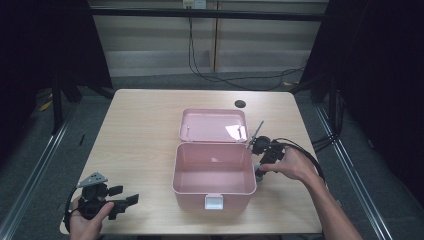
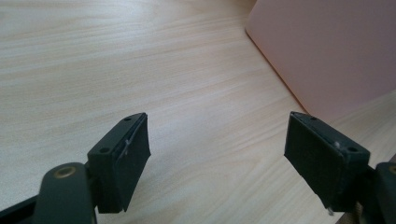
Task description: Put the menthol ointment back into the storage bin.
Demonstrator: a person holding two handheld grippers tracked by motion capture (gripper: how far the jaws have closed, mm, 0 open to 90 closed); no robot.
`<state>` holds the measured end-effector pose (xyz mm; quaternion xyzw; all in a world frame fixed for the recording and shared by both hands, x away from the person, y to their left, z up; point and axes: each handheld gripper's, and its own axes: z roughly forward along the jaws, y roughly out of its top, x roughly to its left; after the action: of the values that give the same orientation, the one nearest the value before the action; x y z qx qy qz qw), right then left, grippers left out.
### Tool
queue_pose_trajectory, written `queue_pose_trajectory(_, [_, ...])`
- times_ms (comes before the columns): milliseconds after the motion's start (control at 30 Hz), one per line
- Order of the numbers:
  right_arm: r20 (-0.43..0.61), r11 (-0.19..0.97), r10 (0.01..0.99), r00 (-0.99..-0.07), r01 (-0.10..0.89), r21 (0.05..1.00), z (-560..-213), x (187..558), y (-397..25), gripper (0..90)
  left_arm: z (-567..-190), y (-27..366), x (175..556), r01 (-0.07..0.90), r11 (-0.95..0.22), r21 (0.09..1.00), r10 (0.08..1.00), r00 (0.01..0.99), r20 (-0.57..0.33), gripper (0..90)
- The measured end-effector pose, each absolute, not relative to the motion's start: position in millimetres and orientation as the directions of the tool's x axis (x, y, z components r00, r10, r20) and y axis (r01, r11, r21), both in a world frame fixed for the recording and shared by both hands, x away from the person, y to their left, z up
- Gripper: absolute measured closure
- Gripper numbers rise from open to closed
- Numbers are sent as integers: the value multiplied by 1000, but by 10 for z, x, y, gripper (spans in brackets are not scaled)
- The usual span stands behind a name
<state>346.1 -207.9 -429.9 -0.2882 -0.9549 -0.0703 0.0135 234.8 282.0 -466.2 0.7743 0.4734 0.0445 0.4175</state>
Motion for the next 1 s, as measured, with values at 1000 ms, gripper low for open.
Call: queue_pose_trajectory(1000, [37,865,489,-871,490,108,-3995,3371,-2091,511,-4658,2818,2345,694,-202,691,769,549,-326,222])
